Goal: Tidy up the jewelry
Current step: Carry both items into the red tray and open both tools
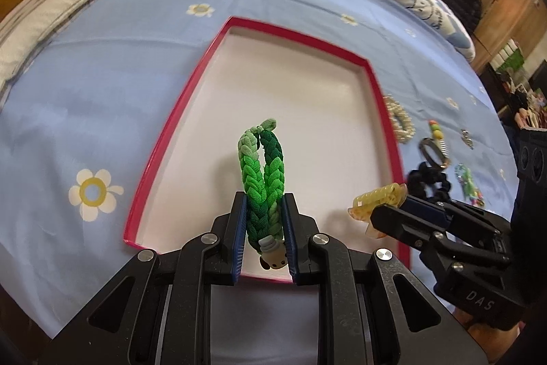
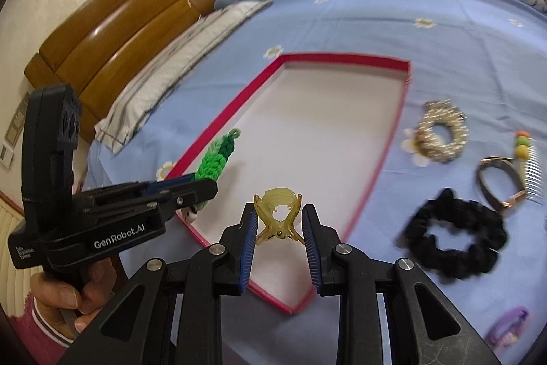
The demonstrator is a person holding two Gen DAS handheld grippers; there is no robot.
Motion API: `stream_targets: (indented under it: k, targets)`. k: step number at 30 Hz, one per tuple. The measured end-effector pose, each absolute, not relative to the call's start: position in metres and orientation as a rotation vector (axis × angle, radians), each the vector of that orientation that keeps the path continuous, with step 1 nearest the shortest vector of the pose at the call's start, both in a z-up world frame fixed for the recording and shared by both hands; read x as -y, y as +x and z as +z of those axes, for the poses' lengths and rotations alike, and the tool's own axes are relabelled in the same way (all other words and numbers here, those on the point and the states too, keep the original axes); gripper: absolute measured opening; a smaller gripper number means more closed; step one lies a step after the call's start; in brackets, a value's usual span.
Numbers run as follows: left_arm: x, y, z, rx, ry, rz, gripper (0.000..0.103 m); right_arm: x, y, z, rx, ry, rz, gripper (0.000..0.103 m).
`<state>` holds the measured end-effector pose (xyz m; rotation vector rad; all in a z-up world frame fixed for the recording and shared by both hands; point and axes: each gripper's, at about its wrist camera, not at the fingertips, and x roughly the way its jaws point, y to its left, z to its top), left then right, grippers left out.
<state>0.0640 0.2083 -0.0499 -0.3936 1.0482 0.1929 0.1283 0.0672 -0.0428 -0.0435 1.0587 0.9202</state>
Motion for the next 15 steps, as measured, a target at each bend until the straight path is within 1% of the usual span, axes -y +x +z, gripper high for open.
stream_targets:
  k: [10,13,15]
  targets:
    - [-0.214,0.069,-0.069,-1.105,-0.4,0.195,0.019,-0.087,0.131,-0.063,-1.131,-0.104,0.934,0.027]
    - [-0.213,0.069,-0.069,-1.106,-0.394,0.197,0.022,-0.091,0.132,-0.065,-1.134,-0.111,0.936,0.027]
    - [-0.214,0.069,-0.069,-1.108,-0.397,0.196,0.028,-0.092,0.132,-0.065,-1.136,-0.117,0.938,0.027]
